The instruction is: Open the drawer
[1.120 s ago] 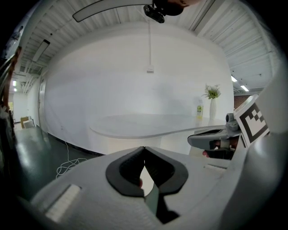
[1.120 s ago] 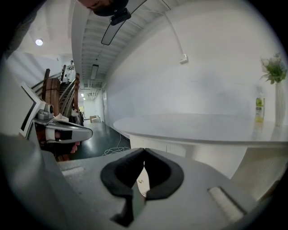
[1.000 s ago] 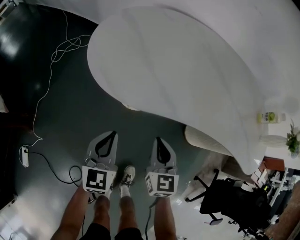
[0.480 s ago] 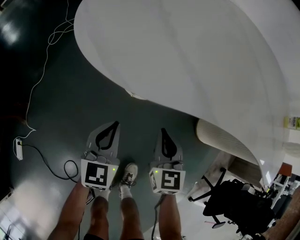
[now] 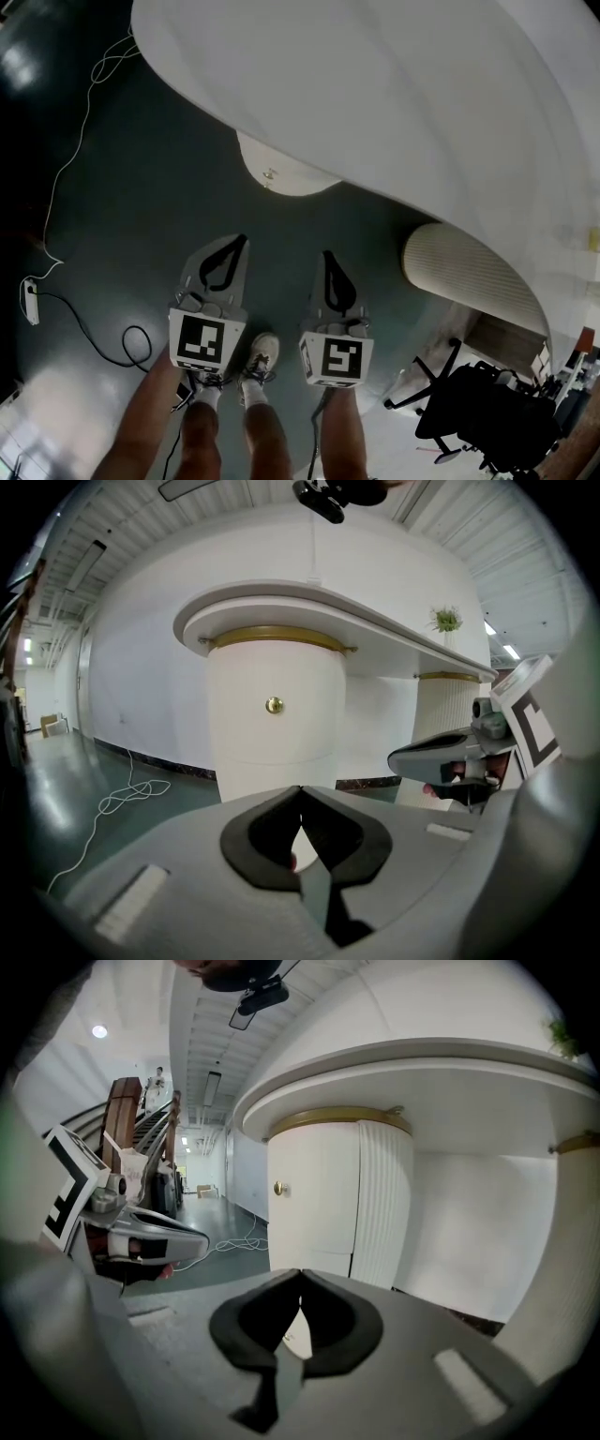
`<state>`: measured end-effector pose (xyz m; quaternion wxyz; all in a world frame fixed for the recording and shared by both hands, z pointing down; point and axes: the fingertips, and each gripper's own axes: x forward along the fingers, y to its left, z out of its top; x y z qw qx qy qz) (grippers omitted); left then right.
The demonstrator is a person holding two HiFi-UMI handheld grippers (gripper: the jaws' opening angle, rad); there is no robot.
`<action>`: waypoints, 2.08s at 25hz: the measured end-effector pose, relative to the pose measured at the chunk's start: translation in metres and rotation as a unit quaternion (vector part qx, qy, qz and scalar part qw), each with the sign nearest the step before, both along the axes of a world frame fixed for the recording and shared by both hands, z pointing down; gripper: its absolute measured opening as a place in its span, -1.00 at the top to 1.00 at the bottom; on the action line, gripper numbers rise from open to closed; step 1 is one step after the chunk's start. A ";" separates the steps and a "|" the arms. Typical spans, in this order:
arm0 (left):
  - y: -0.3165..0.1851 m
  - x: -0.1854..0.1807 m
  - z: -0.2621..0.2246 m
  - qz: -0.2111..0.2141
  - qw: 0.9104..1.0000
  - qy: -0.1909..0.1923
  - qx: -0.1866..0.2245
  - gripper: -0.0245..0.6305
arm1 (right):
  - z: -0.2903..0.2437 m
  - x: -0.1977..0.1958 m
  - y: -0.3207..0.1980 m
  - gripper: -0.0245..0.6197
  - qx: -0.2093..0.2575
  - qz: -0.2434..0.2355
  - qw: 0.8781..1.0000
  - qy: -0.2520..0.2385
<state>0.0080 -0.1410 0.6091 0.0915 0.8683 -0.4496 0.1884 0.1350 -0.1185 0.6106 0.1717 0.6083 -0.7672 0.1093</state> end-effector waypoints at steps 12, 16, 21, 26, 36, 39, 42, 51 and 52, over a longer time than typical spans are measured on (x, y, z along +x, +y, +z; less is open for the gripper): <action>-0.029 0.008 0.049 -0.009 1.000 -0.013 0.017 0.90 | 0.040 0.013 0.013 0.92 -0.015 0.016 1.000 0.000; -0.056 0.014 0.077 -0.018 0.999 -0.028 -0.014 0.90 | 0.041 0.019 0.012 0.92 -0.012 0.017 1.000 -0.004; -0.086 0.029 0.106 -0.006 0.998 -0.040 -0.051 0.53 | 0.043 0.034 0.014 0.92 -0.015 0.027 0.999 -0.006; -0.107 0.043 0.136 0.005 0.996 -0.059 -0.072 0.28 | 0.048 0.042 0.016 0.91 -0.015 0.032 0.999 -0.006; -0.121 0.046 0.166 -0.008 0.993 -0.085 -0.077 0.31 | 0.065 0.049 0.029 0.92 -0.021 0.038 0.999 -0.005; -0.129 0.041 0.164 -0.021 0.993 -0.092 -0.070 0.49 | 0.067 0.052 0.031 0.92 -0.025 0.041 0.999 -0.003; -0.131 0.040 0.165 -0.016 0.992 -0.102 -0.068 0.56 | 0.066 0.054 0.030 0.91 -0.024 0.041 0.999 -0.001; -0.123 0.040 0.161 -0.003 0.994 -0.089 -0.064 0.58 | 0.064 0.055 0.033 0.92 -0.024 0.042 0.999 0.000; -0.121 0.038 0.161 -0.002 0.994 -0.088 -0.062 0.58 | 0.063 0.055 0.033 0.92 -0.025 0.042 0.999 0.001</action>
